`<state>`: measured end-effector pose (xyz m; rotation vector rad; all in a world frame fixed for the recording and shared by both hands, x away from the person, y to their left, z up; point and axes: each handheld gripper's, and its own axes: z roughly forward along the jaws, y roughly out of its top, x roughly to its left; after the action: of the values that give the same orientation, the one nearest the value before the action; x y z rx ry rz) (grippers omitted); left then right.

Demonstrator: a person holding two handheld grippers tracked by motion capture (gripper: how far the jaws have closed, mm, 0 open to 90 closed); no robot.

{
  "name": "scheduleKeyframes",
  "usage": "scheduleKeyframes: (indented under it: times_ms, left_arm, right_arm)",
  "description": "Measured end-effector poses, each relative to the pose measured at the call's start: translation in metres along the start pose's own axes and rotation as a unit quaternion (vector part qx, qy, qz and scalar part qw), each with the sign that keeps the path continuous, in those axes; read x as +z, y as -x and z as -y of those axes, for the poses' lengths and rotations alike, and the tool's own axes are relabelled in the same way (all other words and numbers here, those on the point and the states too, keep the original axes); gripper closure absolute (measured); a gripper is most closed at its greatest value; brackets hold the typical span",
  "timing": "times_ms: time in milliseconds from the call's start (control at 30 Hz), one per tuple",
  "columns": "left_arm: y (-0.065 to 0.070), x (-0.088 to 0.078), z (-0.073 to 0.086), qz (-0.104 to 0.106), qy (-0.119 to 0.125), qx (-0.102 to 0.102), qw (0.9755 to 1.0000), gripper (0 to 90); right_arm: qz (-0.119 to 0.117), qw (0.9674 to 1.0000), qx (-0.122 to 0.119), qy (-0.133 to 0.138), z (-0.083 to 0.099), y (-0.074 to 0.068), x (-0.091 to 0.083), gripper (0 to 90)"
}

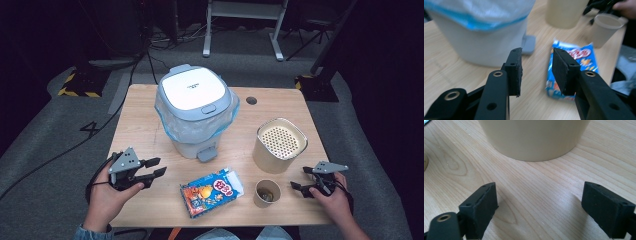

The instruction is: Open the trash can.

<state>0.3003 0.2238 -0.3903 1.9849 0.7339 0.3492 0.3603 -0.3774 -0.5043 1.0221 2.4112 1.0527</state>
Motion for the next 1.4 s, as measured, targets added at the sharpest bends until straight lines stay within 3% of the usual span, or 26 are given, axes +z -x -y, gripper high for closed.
scheduleKeyframes:
  times_ms: [200,400,433,567,633,667,833,933,1167,1300,1333,1400]
  left_arm:
    - [-0.003,-0.003,-0.032,0.039,0.023,0.0,0.999,67.8]
    - [-0.007,-0.001,-0.054,0.056,0.038,0.011,0.9977,72.2]
    - [-0.008,0.001,-0.062,0.069,0.044,0.014,0.9966,73.0]
    - [-0.01,0.005,-0.08,0.09,0.056,0.026,0.994,71.6]
    - [-0.01,0.006,-0.083,0.093,0.058,0.028,0.9936,72.1]
    - [-0.012,0.009,-0.094,0.096,0.057,0.033,0.9932,71.9]
    - [-0.016,0.017,-0.116,0.093,0.071,0.053,0.9917,70.1]
    - [-0.018,0.021,-0.124,0.103,0.085,0.051,0.9897,71.6]
    - [-0.02,0.038,-0.152,0.131,0.099,0.046,0.9854,87.4]
    - [-0.023,0.048,-0.161,0.13,0.095,0.048,0.9859,89.6]
    - [-0.026,0.056,-0.166,0.119,0.09,0.045,0.9877,89.7]
    - [-0.028,0.059,-0.168,0.113,0.085,0.046,0.9889,89.8]
  right_arm:
    - [0.0,1.0,0.0,0.0,0.0,0.0,0.0,13.3]
    - [0.0,1.0,0.0,0.0,0.0,0.0,0.0,13.3]
    - [0.0,1.0,0.0,0.0,0.0,0.0,0.0,13.3]
    - [0.001,1.0,-0.001,0.001,0.0,0.0,0.0,13.8]
    - [0.002,1.0,-0.002,0.001,0.0,0.0,0.0,13.9]
    - [0.001,1.0,-0.002,0.001,0.0,-0.001,0.0,14.2]
    - [-0.001,1.0,-0.001,0.002,0.0,-0.001,-0.001,14.7]
    - [-0.002,1.0,-0.001,0.002,0.001,-0.001,-0.001,14.8]
    - [-0.002,1.0,-0.001,0.002,0.001,-0.001,-0.001,14.8]
    - [-0.002,1.0,-0.001,0.002,0.001,-0.001,-0.001,14.8]
    - [-0.002,1.0,-0.001,0.002,0.001,-0.001,-0.001,14.8]
    - [-0.002,1.0,-0.001,0.002,0.001,-0.001,-0.001,14.8]
